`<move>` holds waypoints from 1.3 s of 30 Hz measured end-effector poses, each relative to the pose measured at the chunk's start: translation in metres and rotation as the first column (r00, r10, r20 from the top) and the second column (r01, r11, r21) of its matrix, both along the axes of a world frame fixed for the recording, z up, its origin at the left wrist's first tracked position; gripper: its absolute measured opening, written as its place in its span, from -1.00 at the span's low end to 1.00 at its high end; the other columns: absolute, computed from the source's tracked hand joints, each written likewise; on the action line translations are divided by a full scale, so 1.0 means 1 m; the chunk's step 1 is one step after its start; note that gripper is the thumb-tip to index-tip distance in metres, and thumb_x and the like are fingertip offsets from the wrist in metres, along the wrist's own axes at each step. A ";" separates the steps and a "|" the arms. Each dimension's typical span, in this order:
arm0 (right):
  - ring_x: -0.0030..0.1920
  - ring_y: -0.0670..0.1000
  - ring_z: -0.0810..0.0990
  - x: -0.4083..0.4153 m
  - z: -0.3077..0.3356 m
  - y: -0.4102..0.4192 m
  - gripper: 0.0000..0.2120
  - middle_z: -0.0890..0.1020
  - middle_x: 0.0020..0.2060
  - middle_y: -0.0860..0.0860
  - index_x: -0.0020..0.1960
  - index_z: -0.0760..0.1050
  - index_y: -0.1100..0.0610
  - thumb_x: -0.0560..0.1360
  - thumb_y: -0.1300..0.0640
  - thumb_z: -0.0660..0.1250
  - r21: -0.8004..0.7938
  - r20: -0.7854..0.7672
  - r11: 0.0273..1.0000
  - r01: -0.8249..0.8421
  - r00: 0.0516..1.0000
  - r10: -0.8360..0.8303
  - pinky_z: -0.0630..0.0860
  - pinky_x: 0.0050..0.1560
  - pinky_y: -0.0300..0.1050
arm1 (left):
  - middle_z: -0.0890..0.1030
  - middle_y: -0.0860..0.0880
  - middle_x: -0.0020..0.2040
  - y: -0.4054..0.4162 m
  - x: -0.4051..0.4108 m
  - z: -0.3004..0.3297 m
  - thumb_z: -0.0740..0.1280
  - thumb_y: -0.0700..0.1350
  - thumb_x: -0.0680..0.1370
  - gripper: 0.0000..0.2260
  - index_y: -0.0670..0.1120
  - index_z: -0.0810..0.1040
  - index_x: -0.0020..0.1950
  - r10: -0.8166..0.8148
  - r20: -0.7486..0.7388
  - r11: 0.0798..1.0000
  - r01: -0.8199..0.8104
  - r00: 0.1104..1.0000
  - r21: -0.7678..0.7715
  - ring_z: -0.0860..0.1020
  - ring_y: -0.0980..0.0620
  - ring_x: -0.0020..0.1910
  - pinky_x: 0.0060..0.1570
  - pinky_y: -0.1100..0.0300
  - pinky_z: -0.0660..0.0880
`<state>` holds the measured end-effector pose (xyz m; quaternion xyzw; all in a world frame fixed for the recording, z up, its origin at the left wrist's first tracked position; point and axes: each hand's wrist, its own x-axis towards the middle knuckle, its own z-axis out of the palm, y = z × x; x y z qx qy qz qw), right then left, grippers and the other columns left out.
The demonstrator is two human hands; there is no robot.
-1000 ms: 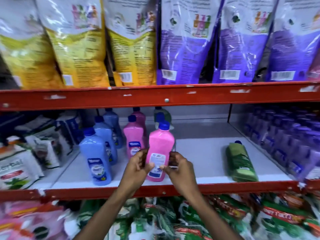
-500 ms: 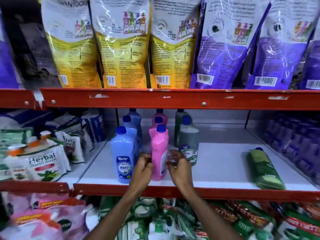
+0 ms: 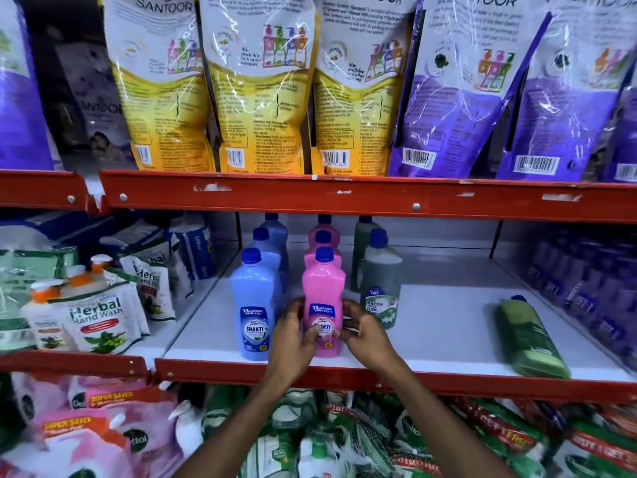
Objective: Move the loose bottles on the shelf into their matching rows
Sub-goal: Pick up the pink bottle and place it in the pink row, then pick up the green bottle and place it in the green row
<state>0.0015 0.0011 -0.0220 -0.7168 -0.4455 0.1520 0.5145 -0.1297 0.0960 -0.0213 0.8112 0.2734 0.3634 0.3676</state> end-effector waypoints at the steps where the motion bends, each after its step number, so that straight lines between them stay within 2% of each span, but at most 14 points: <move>1: 0.19 0.03 0.62 0.000 -0.001 0.000 -0.51 0.63 0.20 0.05 0.34 0.42 0.09 0.47 0.38 0.39 0.005 0.000 1.000 0.002 1.000 -0.002 0.59 0.18 -0.15 | 0.63 -0.14 0.27 -0.001 -0.001 -0.001 0.41 -0.22 0.52 -0.53 -0.17 0.39 0.40 0.002 -0.003 1.000 -0.002 1.000 0.010 0.62 -0.14 0.20 0.21 -0.07 0.57; 6: 0.17 -0.06 0.63 -0.004 -0.003 -0.001 -0.51 0.65 0.18 -0.01 0.31 0.45 0.02 0.46 0.39 0.39 0.005 0.011 1.000 -0.030 1.000 0.030 0.58 0.10 -0.32 | 0.69 -0.06 0.16 0.000 -0.007 -0.011 0.44 -0.16 0.51 -0.60 -0.11 0.41 0.31 0.013 0.025 1.000 -0.013 1.000 0.003 0.68 -0.01 0.07 0.02 0.19 0.58; 10: 0.08 -0.23 0.64 -0.006 -0.005 -0.003 -0.51 0.65 0.14 -0.04 0.30 0.45 0.02 0.47 0.39 0.39 0.009 -0.001 0.998 -0.062 0.998 0.062 0.57 0.00 -0.40 | 0.68 -0.06 0.15 0.002 -0.009 -0.017 0.43 -0.14 0.53 -0.64 -0.10 0.41 0.26 0.017 0.031 1.000 -0.018 0.999 0.013 0.66 0.07 0.02 -0.03 0.21 0.60; 13: 0.12 -0.14 0.64 -0.009 -0.002 -0.006 -0.49 0.65 0.18 0.01 0.36 0.43 0.06 0.47 0.37 0.39 0.015 -0.008 0.997 -0.074 0.997 0.074 0.61 0.12 -0.24 | 0.68 -0.07 0.18 0.000 -0.012 -0.018 0.42 -0.14 0.54 -0.63 -0.10 0.40 0.29 0.005 0.034 1.000 -0.006 0.999 0.012 0.66 0.06 0.04 0.03 0.13 0.65; 16: 0.20 -0.11 0.60 -0.014 0.003 -0.015 -0.45 0.61 0.25 -0.06 0.41 0.40 0.02 0.47 0.28 0.44 0.013 0.004 0.997 -0.077 0.997 0.077 0.57 0.28 -0.06 | 0.62 -0.06 0.28 -0.008 -0.019 -0.019 0.38 -0.06 0.57 -0.56 -0.09 0.35 0.41 -0.001 0.027 0.998 -0.001 1.000 0.060 0.63 -0.02 0.21 0.18 0.04 0.61; 19: 0.29 -0.15 0.48 -0.016 0.002 -0.035 -0.44 0.49 0.36 -0.10 0.47 0.29 -0.04 0.53 0.19 0.37 0.066 0.156 0.996 0.052 0.986 -0.062 0.43 0.38 -0.16 | 0.40 -0.04 0.51 -0.026 -0.029 -0.023 0.26 0.07 0.62 -0.48 -0.02 0.23 0.54 0.118 0.072 0.957 -0.133 0.990 0.256 0.39 0.05 0.46 0.43 0.07 0.42; 21: 0.37 -0.11 0.41 -0.009 0.001 -0.057 -0.43 0.41 0.44 -0.06 0.50 0.23 -0.08 0.55 0.17 0.30 0.164 0.317 0.966 0.201 0.916 -0.244 0.36 0.42 -0.11 | 0.33 -0.05 0.55 -0.039 -0.027 -0.017 0.24 0.04 0.61 -0.48 -0.03 0.23 0.54 0.126 0.144 0.856 -0.181 0.982 0.485 0.29 0.07 0.53 0.51 0.10 0.30; 23: 0.53 -0.04 0.22 0.006 0.004 -0.080 -0.43 0.27 0.53 -0.03 0.54 0.14 -0.06 0.58 0.14 0.21 0.221 0.498 0.924 0.313 0.778 -0.383 0.26 0.53 0.05 | 0.27 -0.09 0.59 -0.053 -0.012 -0.009 0.27 0.01 0.59 -0.44 -0.05 0.21 0.56 0.042 0.149 0.721 -0.133 0.988 0.680 0.21 -0.03 0.60 0.59 0.00 0.15; 26: 0.62 0.09 -0.13 0.040 0.008 -0.116 -0.41 0.02 0.62 0.05 0.59 0.02 0.06 0.60 0.05 0.09 0.203 0.739 0.857 0.473 0.500 -0.451 -0.08 0.59 0.19 | 0.09 -0.07 0.66 -0.078 0.028 0.004 0.21 0.07 0.61 -0.37 -0.05 0.09 0.63 -0.016 0.028 0.627 -0.011 0.999 0.779 0.03 -0.11 0.65 0.61 -0.17 -0.03; 28: 0.61 0.19 -0.20 0.063 0.008 -0.138 -0.39 -0.06 0.62 0.10 0.60 0.00 0.09 0.60 0.01 0.08 0.154 0.784 0.798 0.582 0.420 -0.457 -0.14 0.57 0.30 | -0.01 -0.04 0.68 -0.093 0.057 0.005 0.16 0.13 0.62 -0.35 -0.03 0.02 0.64 -0.005 -0.058 0.621 0.049 0.998 0.783 -0.06 -0.13 0.66 0.60 -0.20 -0.13; 32: 0.59 0.29 -0.15 0.111 0.002 -0.186 -0.40 -0.04 0.61 0.19 0.59 0.02 0.11 0.61 -0.06 0.03 0.037 0.770 0.682 0.731 0.415 -0.486 -0.14 0.55 0.32 | -0.04 -0.04 0.68 -0.126 0.125 0.001 0.03 0.21 0.64 -0.36 -0.02 -0.05 0.64 -0.029 -0.247 0.644 0.207 0.968 0.736 -0.14 -0.11 0.66 0.58 -0.21 -0.13; 35: 0.54 0.35 0.11 0.144 -0.002 -0.213 -0.47 0.17 0.54 0.31 0.52 0.21 0.21 0.61 -0.01 0.05 -0.142 0.662 0.605 0.783 0.529 -0.530 0.09 0.54 0.25 | 0.25 -0.12 0.61 -0.150 0.172 -0.006 -0.01 0.21 0.64 -0.40 -0.08 0.14 0.61 -0.165 -0.383 0.775 0.360 0.909 0.520 0.14 -0.14 0.62 0.57 -0.10 0.18; 37: 0.34 0.35 0.41 0.166 -0.003 -0.227 -0.55 0.42 0.37 0.35 0.36 0.33 0.30 0.59 0.03 0.10 -0.259 0.514 0.591 0.764 0.627 -0.585 0.40 0.34 0.18 | 0.50 -0.18 0.44 -0.164 0.204 -0.007 0.10 0.16 0.64 -0.46 -0.15 0.35 0.51 -0.287 -0.409 0.871 0.413 0.866 0.264 0.45 -0.15 0.44 0.42 0.02 0.42; 39: 0.06 0.32 0.57 0.181 0.000 -0.235 -0.73 0.59 0.08 0.33 0.09 0.40 0.30 0.58 0.08 0.18 -0.291 0.303 0.634 0.716 0.698 -0.649 0.51 -0.04 0.07 | 0.65 -0.23 0.25 -0.175 0.234 -0.004 0.17 0.12 0.63 -0.55 -0.19 0.56 0.30 -0.371 -0.397 0.916 0.401 0.839 -0.007 0.63 -0.19 0.19 0.24 0.03 0.55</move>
